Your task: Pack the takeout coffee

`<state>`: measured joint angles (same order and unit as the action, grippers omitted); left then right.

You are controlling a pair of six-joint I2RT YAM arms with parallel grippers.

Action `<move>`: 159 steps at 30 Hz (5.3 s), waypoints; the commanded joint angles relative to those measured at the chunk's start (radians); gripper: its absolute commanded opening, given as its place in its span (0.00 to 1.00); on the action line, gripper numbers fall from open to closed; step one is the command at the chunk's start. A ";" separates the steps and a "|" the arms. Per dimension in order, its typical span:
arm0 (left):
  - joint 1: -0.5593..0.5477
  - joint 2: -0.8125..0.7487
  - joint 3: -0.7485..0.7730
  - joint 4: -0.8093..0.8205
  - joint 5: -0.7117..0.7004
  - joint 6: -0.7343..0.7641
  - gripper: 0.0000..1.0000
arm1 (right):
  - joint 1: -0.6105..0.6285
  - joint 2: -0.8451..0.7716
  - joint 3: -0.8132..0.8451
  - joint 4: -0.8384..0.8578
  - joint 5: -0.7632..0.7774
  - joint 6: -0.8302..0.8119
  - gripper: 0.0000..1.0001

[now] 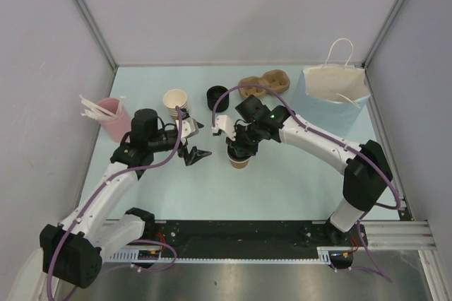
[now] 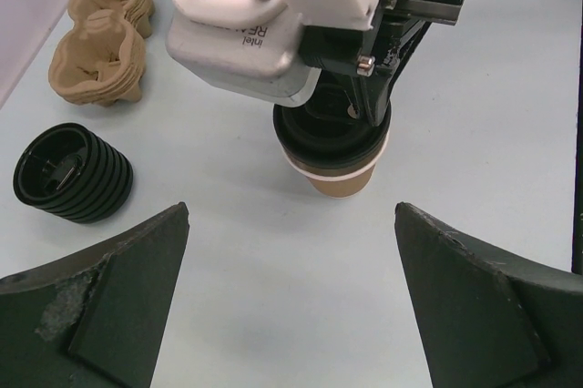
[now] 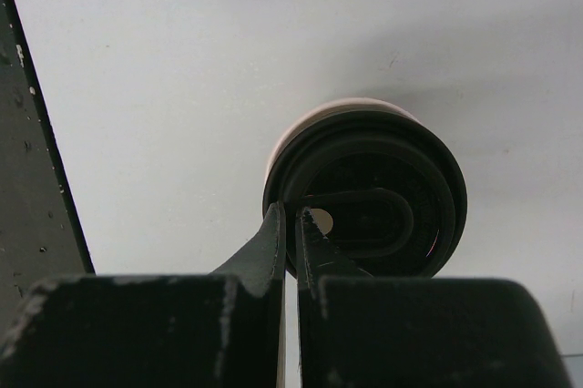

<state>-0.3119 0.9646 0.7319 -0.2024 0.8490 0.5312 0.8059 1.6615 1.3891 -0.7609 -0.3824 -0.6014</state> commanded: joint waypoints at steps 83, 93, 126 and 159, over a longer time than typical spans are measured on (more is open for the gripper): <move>0.004 0.069 -0.006 0.035 0.058 0.021 1.00 | 0.012 -0.095 -0.012 0.005 -0.004 -0.028 0.57; -0.022 0.330 0.187 -0.046 0.097 -0.126 1.00 | -0.167 -0.201 0.011 -0.017 -0.133 0.008 0.94; -0.151 0.833 0.535 -0.221 0.081 -0.257 1.00 | -0.326 -0.359 -0.140 -0.055 -0.260 -0.028 0.99; -0.154 0.961 0.540 -0.312 -0.036 -0.194 0.58 | -0.361 -0.221 -0.165 0.054 -0.340 0.101 0.89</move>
<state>-0.4625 1.8709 1.2915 -0.4740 0.9421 0.2623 0.4591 1.4052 1.2316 -0.7788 -0.6750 -0.5770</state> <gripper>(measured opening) 0.588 0.915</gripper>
